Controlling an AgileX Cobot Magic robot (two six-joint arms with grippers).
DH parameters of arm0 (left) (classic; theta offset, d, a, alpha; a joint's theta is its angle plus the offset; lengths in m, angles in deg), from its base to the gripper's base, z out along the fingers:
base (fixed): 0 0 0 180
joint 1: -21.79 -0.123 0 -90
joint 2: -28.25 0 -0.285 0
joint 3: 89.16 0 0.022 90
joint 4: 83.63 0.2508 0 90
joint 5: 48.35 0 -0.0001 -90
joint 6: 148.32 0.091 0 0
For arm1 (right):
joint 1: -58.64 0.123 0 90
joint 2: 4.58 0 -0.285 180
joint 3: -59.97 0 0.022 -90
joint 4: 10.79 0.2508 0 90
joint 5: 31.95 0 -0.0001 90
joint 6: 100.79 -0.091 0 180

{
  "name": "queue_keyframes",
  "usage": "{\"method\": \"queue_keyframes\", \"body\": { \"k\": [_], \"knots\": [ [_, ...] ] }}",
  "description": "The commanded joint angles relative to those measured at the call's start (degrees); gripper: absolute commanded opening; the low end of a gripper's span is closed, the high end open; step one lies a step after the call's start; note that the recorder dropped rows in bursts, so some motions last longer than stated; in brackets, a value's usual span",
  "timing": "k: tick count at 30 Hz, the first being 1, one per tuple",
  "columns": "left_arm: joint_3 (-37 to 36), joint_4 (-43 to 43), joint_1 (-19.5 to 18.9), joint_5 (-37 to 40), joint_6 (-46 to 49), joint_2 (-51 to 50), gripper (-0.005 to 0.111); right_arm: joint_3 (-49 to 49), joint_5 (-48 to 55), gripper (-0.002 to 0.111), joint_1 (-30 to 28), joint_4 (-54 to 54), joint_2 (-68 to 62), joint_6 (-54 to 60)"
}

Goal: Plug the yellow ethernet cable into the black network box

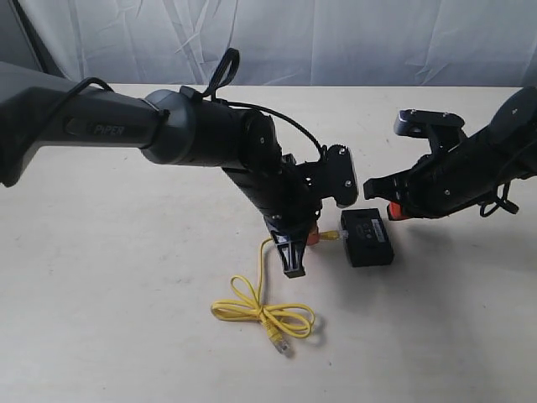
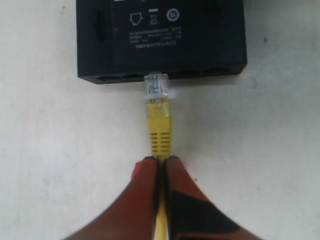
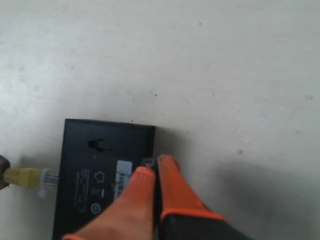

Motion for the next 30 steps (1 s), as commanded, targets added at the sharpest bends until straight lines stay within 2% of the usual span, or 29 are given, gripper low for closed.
{"method": "queue_keyframes", "body": {
  "k": [1,5,30],
  "knots": [
    [0.0,-0.8,0.1,-0.8,-0.2,0.0,0.000,0.0,-0.1,0.000,-0.2,-3.3,0.9,-3.2],
    [0.0,-0.8,0.1,-0.6,-0.2,0.0,0.000,0.0,-0.1,0.000,-0.2,-5.3,-0.1,-5.8],
    [0.0,-1.9,0.1,-1.0,-0.2,-1.3,0.000,0.0,0.9,0.000,-0.1,-2.8,-1.6,-4.4]
  ]
}}
